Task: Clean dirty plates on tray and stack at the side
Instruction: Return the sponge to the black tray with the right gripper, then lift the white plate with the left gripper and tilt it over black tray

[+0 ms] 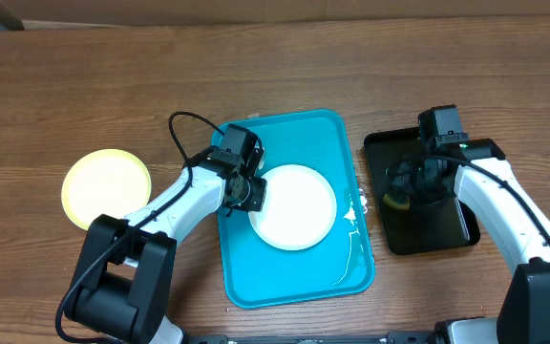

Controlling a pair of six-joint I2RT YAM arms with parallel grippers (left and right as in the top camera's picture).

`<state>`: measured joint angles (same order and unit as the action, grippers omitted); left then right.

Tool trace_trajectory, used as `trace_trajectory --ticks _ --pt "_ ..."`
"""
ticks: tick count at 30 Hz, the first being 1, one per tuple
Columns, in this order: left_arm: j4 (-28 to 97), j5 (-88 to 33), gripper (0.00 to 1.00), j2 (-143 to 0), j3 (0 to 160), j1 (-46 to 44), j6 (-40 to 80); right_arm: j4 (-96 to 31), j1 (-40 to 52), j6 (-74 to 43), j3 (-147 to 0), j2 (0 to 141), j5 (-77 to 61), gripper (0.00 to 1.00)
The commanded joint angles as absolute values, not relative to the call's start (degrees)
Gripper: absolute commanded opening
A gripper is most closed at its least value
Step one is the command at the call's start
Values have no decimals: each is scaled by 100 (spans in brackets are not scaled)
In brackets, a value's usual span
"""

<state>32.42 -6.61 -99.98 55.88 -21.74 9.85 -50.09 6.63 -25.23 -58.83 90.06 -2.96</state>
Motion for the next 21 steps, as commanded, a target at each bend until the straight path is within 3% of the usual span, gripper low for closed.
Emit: trace_trajectory --ticks 1,9,21 --pt "3256 -456 4 -10097 5459 -2215 803 -5030 657 -2528 -5955 8941 -73 50" --pt "3660 -705 4 -10092 5758 -2220 902 -5384 405 -2530 -6097 8753 -554 55" --pt "5452 -681 4 -10092 8567 -2644 1041 -6005 -648 -2502 -6261 8117 -1317 61"
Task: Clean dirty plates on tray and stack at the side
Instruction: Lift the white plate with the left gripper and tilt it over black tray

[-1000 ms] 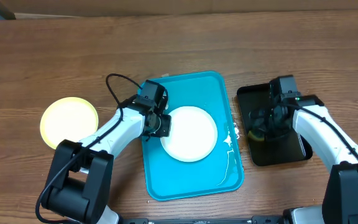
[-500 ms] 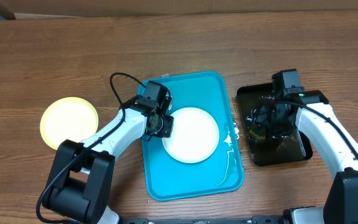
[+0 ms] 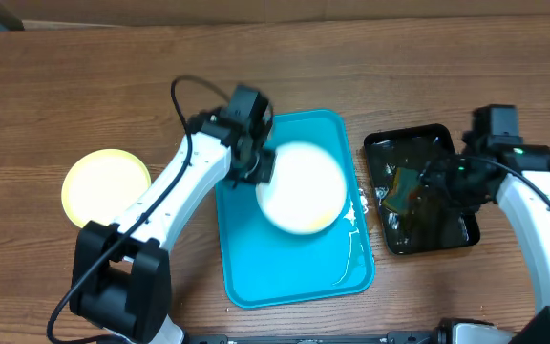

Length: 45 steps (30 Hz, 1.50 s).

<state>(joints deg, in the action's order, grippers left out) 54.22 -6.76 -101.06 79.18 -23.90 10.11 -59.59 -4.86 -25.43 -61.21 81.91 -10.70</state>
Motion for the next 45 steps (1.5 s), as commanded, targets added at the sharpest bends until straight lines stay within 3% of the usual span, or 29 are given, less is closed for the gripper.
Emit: trace_trajectory --ticks 1,6,11,18,30,45 --pt "5406 -600 4 -10092 8737 -2746 1083 -6040 -696 -2502 -6261 8117 -1317 61" --pt "4176 1356 4 -10151 9135 -4001 1243 -6173 -1002 -2504 -6261 8117 -1321 61" --pt "2958 2499 4 -10510 9135 -4772 1168 -6333 -1133 -2504 -6261 8117 -1382 62" --pt "2204 4274 4 -10746 9137 -5262 486 -6462 -1133 -2502 -6261 8117 -1382 61" --pt "1157 5186 4 -10746 9356 -5760 -1634 -6440 -1133 -2502 -6261 8117 -1382 62" --pt "587 5269 4 -10746 9356 -5937 -2749 -6440 -1133 -2502 -6261 8117 -1382 61"
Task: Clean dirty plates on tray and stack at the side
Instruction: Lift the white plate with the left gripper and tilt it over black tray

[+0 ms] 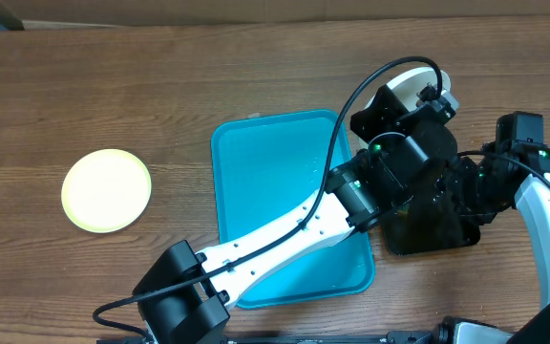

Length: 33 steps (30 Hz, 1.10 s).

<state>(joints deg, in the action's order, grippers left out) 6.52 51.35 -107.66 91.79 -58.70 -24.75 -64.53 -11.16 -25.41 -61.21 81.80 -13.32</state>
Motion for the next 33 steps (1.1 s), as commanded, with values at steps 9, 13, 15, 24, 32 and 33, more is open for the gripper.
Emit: trace_trajectory --ticks 9,13,15,24,32,33 --pt "550 5297 4 -10746 9356 -5957 -2836 -6449 -1133 -2502 -6261 8117 -1385 61" --pt "550 5297 4 -10746 9356 -5972 -2834 -6462 -1133 -2502 -6261 8117 -1382 61" --pt "552 5299 4 -10746 9356 -5970 -2832 -6460 -1133 -2502 -6261 8117 -1382 62" --pt "1339 5614 4 -10746 9354 -5907 -2021 -6466 -1133 -2499 -6261 8117 -1382 61" --pt "1566 5074 4 -10604 9365 -5780 -1066 -6471 -1133 -2392 -6261 8117 -1382 62" --pt "1619 4989 4 -10604 9365 -5778 -998 -6473 -1133 -2392 -6261 8117 -1382 61"
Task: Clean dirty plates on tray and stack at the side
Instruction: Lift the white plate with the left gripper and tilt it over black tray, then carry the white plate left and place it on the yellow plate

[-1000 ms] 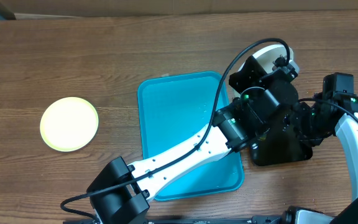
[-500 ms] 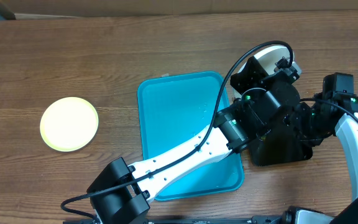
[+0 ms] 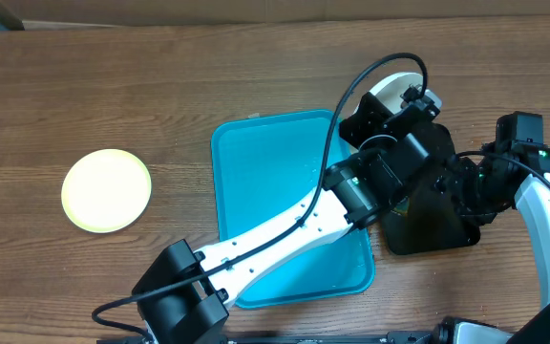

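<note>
My left arm reaches across the blue tray to the black tray at the right. Its gripper holds a white plate tilted up over the black tray's far end; only the plate's upper rim shows past the wrist. My right gripper hangs low over the black tray, just right of the left wrist. Its fingers are dark against the tray, so their state is unclear. A faint yellowish patch shows in the black tray beside the left arm.
A yellow plate lies alone on the wooden table at the far left. The left arm's cable loops above the blue tray's far right corner. The two arms stand close together over the black tray.
The left wrist and the white plate have shifted a little to the left over the black tray's far end. The right arm has stayed where it was.
The white plate lay on the blue tray with my left gripper at its left rim, while the right gripper was in the black tray at a yellow sponge. Then the plate was lifted. Later it was held over the black tray, the blue tray bare, as now.
</note>
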Controlling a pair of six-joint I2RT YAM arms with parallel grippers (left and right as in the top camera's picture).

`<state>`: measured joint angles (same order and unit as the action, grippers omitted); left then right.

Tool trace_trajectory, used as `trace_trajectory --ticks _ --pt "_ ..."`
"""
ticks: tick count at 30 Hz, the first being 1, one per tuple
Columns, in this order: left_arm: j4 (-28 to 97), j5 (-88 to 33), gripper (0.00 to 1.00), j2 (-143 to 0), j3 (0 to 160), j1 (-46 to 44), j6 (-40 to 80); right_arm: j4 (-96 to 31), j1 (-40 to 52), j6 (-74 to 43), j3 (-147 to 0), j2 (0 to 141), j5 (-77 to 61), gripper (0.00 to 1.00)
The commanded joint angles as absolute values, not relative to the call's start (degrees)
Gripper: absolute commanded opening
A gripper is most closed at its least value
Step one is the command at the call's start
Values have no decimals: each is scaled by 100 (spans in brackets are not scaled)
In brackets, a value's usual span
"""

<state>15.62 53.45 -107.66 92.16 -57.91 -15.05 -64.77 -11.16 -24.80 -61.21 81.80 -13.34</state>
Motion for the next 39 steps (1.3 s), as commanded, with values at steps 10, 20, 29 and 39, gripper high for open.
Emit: trace_trajectory --ticks 10,20,29,39 --pt "3789 3715 4 -10492 9365 -5260 1586 -6488 -1133 -2071 -6261 8117 -1382 62" --pt "6069 -449 4 -9804 9365 -2709 2491 -6479 -1133 -2071 -6261 8117 -1382 62" --pt "7658 -967 4 -9647 9323 541 1920 -6482 -1133 -2071 -6261 8117 -1382 62" --pt "7341 191 4 -9647 8527 3277 2123 -6484 -1133 -2073 -6261 8117 -1382 62"
